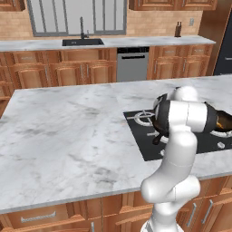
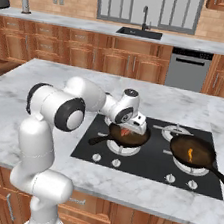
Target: Place both pans onto different burners. Then place the sweet potato and the shrimp on different pans.
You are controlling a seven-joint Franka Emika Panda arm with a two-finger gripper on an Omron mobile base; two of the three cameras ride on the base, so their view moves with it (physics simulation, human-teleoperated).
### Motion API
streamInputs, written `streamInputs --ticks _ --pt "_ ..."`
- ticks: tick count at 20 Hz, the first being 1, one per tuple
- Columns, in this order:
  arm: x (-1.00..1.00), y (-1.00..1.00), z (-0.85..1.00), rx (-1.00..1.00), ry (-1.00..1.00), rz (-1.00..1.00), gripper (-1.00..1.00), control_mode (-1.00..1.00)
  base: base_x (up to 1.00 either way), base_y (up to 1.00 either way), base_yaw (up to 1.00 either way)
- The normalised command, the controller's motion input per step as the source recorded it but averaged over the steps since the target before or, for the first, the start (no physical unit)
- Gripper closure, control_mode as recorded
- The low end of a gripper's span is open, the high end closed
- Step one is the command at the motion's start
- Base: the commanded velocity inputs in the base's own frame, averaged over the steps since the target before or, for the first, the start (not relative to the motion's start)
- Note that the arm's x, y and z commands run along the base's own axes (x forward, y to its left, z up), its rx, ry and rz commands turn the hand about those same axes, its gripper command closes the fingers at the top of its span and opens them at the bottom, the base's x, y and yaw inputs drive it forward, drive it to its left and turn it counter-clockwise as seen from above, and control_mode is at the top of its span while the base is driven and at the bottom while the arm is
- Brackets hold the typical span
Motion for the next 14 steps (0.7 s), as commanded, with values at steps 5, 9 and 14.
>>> streamInputs --ticks 5,9,14 --pt "0.06 -0.02 -0.29 0.0 0.0 0.0 1.0 -1.0 0.0 0.0 0.0" --pt "0.0 -0.01 -0.11 0.0 0.0 0.0 -1.0 -1.0 0.0 0.0 0.0" --pt "0.01 0.0 0.02 0.0 0.0 0.0 -1.0 -1.0 0.0 0.0 0.0"
